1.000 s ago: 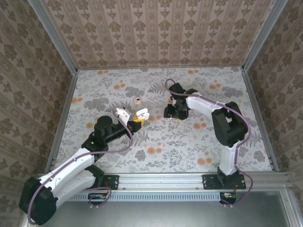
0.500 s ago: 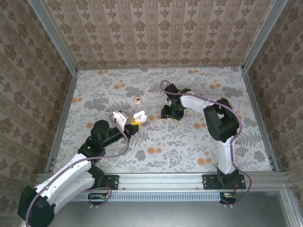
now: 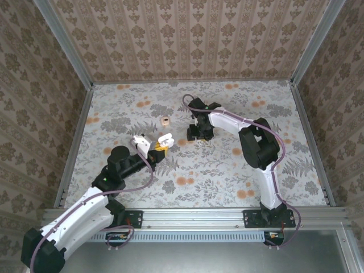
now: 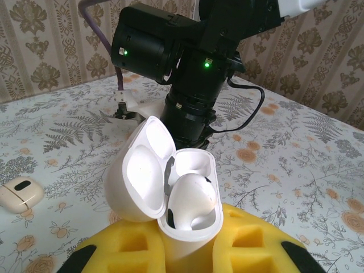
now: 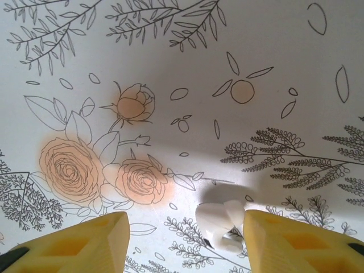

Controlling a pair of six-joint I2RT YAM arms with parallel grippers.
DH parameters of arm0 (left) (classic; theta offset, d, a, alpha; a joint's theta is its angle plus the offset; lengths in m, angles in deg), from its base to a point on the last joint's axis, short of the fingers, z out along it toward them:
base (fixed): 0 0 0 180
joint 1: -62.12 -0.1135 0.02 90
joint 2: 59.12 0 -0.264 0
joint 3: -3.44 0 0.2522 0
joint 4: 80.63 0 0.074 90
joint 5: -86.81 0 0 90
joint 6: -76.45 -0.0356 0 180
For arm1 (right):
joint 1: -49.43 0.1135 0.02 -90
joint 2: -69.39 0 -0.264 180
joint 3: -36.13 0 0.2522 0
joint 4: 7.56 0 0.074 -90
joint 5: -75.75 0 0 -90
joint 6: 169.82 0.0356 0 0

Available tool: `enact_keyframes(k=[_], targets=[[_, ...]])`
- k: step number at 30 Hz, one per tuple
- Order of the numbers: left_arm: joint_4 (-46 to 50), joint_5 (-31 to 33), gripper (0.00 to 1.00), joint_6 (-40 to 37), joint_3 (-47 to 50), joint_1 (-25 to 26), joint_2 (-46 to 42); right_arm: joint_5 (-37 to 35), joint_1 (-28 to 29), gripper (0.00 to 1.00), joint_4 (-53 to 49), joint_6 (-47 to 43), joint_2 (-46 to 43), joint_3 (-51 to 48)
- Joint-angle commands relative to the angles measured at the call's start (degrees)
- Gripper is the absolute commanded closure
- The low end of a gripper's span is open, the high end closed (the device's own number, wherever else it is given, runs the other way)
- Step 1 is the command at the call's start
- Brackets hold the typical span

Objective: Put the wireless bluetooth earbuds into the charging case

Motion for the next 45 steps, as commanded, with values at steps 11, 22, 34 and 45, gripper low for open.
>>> enact_keyframes(k=[11,22,34,45], targets=[[-1.0,0.6,1.00,0.5,0.7,-0.4,0.0,-15.8,4.8,0.45,-9.6,-7.2,0.4,5.0],[-1.2,0.0,1.00,0.3,0.1,-0.4,1.2,-15.0,5.3,0.49,-11.8,-7.7,5.8,9.5],[-1.3,0.5,1.00,0.1,0.4,-0.4,1.3,-16.5,5.2,0.52,-12.9,-8.3,8.6,10.8],[-1.4,0.7,1.00,0.0,0.4,-0.4,1.6,-16.9,4.3,0.61,-13.1,-8.5,8.6,10.6]])
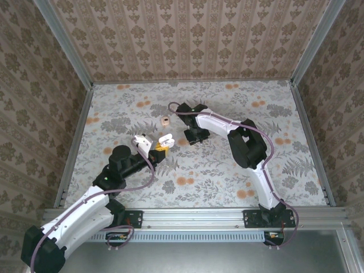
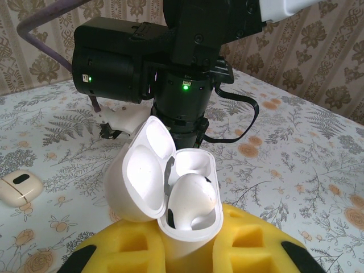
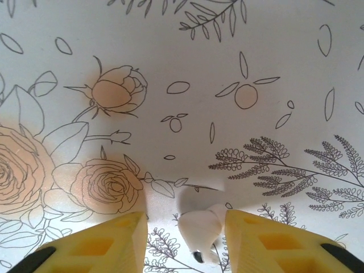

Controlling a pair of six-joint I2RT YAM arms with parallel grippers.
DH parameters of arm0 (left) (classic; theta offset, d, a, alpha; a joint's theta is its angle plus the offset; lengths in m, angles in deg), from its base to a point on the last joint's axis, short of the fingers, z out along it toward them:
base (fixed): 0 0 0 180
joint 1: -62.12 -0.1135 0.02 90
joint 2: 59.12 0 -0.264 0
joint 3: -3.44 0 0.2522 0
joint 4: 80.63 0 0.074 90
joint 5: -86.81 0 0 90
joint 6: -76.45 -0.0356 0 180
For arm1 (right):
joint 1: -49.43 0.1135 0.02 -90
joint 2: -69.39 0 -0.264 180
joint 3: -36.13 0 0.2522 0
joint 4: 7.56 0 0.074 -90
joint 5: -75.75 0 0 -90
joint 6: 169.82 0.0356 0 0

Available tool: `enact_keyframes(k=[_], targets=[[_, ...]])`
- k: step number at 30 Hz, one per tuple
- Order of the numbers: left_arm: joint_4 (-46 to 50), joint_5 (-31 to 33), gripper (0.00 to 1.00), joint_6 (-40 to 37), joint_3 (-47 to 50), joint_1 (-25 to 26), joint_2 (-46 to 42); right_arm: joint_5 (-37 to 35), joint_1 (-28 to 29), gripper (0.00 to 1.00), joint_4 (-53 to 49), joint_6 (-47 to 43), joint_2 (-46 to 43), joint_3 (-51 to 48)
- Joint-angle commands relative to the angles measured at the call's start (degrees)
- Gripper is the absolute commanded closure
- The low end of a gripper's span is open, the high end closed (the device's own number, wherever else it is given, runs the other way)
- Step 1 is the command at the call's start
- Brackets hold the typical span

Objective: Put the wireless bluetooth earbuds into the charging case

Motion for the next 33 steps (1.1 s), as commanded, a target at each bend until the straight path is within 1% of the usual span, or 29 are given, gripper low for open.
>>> enact_keyframes(k=[1,8,16,24,29,33], targets=[[-1.4,0.6,1.00,0.0,0.4,-0.4,0.3,-1.6,-0.7,0.62,-2.7,-0.4,1.4,0.9],[-1.6,0.6,1.00,0.0,0.2,-0.4,0.6,-1.6,-1.7,0.71,-2.2,-0.1,0.0,0.2],[-1.7,0.5,1.00,0.1,0.2,-0.4,0.7,0.3,-2.7,0.80,0.3,0.5,-3.0,-2.3],[-1.7,0.1,1.00,0.4,0.0,-0.4,0.6,4.6,-3.7,0.84,5.5,2.5,-8.5,-7.4],[-2.0,0.0,1.00,0.7,0.0,-0.4,0.5,5.0,-3.8,0.85,7.8,3.1,-12.3,-10.3],[-3.3,-0.3,1.00,0.9,0.2,-0.4,0.8,5.8,-3.8,0.86,10.3,2.9,-17.0,-12.8]])
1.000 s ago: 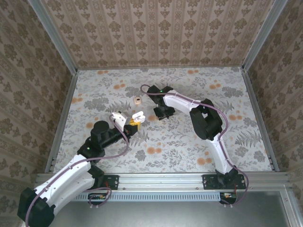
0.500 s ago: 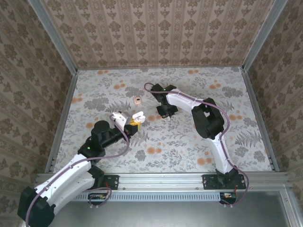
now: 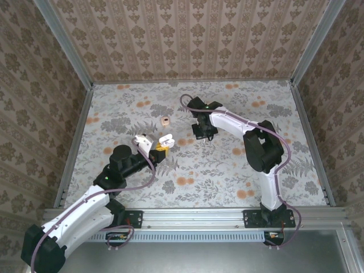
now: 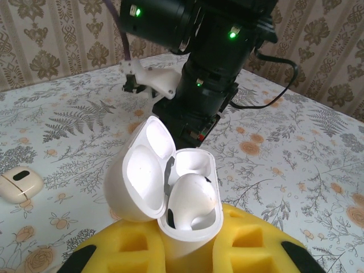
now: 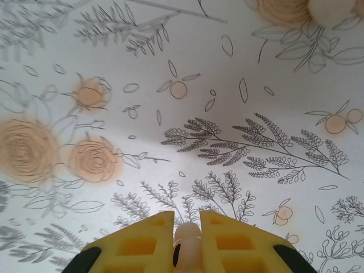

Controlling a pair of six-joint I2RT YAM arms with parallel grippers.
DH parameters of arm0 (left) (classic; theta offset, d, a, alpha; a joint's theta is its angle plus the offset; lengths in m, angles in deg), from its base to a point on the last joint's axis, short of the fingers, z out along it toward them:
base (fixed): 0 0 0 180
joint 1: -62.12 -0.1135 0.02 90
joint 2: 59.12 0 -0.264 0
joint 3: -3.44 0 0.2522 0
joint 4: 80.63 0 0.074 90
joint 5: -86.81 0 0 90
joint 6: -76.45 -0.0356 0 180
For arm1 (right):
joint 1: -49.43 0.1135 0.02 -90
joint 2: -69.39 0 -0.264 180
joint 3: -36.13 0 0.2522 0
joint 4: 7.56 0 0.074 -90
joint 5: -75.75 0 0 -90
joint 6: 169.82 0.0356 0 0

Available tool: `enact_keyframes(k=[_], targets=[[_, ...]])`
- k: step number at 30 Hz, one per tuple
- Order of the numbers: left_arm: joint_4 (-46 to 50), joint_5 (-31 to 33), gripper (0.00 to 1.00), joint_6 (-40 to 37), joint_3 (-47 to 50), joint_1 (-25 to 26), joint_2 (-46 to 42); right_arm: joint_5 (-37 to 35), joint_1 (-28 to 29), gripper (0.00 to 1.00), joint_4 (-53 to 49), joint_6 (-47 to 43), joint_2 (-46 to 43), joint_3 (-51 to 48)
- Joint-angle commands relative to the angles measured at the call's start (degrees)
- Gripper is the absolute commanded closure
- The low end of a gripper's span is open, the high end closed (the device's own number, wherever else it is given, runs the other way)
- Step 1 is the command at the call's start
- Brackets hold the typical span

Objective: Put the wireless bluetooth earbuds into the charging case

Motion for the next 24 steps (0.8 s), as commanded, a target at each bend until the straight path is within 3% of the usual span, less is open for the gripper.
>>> enact_keyframes(k=[1,16,24], targets=[[-3.7,-0.8,1.00,0.9,0.2,-0.4,0.4,2.0,-0.2,0.87,3.2,0.8,-6.2,-2.4],[-14.3,-11.3,1.00,1.5,-3.6,0.0,9.7,6.9,2.2,0.89,15.0,-3.2,-28.9,-15.0],[-12.1,-15.1,1.00,-0.8,-9.1,0.0,14.0,9.2,2.6,0.89,17.0,-3.8,-37.9,-18.2]])
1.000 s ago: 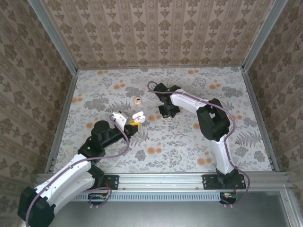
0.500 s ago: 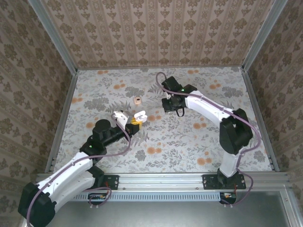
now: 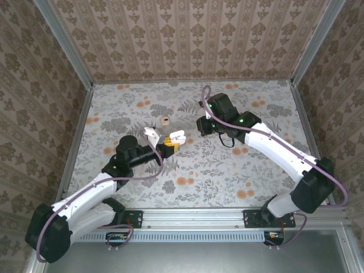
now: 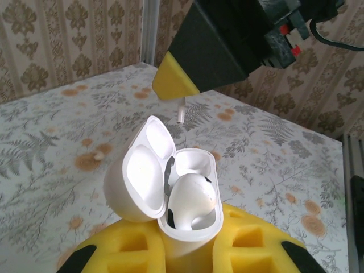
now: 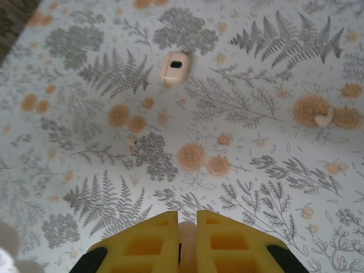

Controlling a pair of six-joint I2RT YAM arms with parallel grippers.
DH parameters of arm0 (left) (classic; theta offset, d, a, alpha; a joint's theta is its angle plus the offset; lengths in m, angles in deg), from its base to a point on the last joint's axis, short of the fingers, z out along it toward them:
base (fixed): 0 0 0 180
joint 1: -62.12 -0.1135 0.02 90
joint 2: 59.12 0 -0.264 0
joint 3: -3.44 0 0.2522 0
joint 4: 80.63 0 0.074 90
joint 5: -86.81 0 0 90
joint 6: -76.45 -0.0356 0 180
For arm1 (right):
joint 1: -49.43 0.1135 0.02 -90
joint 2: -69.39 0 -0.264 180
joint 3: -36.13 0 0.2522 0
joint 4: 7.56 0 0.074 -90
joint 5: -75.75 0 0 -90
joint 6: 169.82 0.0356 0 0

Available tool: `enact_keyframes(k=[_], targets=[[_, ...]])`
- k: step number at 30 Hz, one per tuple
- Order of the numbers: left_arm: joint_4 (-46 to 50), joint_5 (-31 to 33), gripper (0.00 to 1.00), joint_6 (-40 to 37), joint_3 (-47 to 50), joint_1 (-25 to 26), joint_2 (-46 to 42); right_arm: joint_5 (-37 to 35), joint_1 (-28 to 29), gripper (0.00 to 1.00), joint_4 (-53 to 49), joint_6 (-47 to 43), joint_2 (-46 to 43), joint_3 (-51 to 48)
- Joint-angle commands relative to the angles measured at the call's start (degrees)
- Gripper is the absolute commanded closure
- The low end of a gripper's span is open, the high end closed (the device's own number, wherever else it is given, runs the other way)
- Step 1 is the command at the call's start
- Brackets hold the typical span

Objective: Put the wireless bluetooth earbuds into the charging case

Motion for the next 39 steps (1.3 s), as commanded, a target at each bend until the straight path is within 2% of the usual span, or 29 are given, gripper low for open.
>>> enact_keyframes(k=[1,10,19,26,39], targets=[[-1.5,-3.5,1.00,-1.6,-3.8,-0.1,1.1,1.6,0.2,0.89,1.4,-1.4,-5.1,-1.2],[0.9,-6.6,1.00,-3.7,-7.6,-0.4,3.9,3.7,0.2,0.89,1.0,-2.6,-11.5,-4.1],[2.2,-6.7,1.00,-5.6,-7.5,-0.9,4.2,5.3,0.3,0.89,-0.8,-3.1,-14.7,-5.7],[1.6,-14.0,1.00,-5.4,-10.9,-3.0,7.6,8.0,0.3,0.90,0.2,-3.8,-18.2,-7.3],[-8.3,-19.3,1.00,-1.9,-9.9,-3.0,12.4,10.8,1.6,0.89,6.5,-9.9,-19.8,-6.9]])
